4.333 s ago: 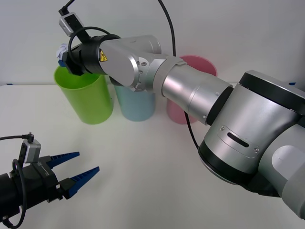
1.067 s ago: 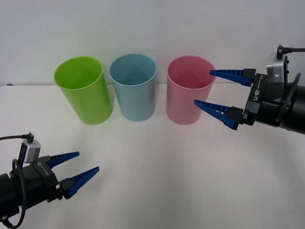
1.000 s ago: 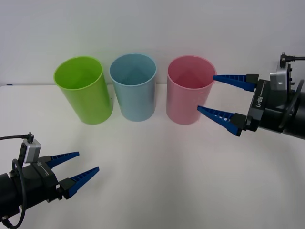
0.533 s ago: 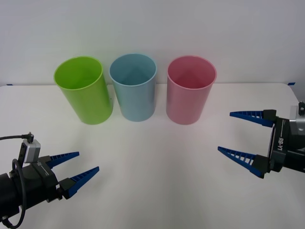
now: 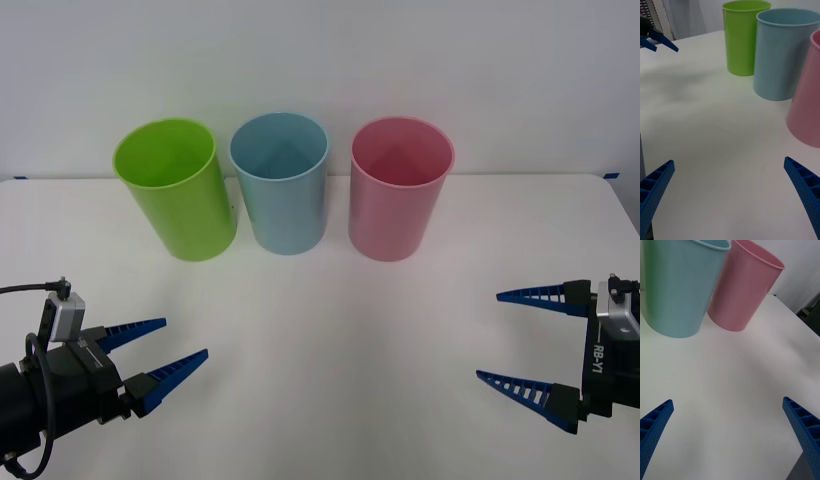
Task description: Put cans in the blue bin and PET bottles in the pink bin and trash in the green bin.
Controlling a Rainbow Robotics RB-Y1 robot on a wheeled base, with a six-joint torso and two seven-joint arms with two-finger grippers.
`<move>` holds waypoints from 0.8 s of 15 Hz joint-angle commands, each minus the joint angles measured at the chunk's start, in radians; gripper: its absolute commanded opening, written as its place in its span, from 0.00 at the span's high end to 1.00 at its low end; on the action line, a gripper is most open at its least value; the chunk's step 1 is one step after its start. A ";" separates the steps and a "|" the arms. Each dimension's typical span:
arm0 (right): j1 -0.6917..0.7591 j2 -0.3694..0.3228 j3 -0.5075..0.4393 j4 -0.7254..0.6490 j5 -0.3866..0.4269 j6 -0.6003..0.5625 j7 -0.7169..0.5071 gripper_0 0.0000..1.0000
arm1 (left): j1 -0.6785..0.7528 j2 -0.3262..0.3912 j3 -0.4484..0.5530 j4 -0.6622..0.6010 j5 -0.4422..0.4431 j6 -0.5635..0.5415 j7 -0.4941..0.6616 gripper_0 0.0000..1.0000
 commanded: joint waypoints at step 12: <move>0.031 0.001 -0.013 -0.030 0.071 -0.066 -0.004 0.00 | 0.000 0.000 0.000 0.000 0.000 0.000 0.000 0.00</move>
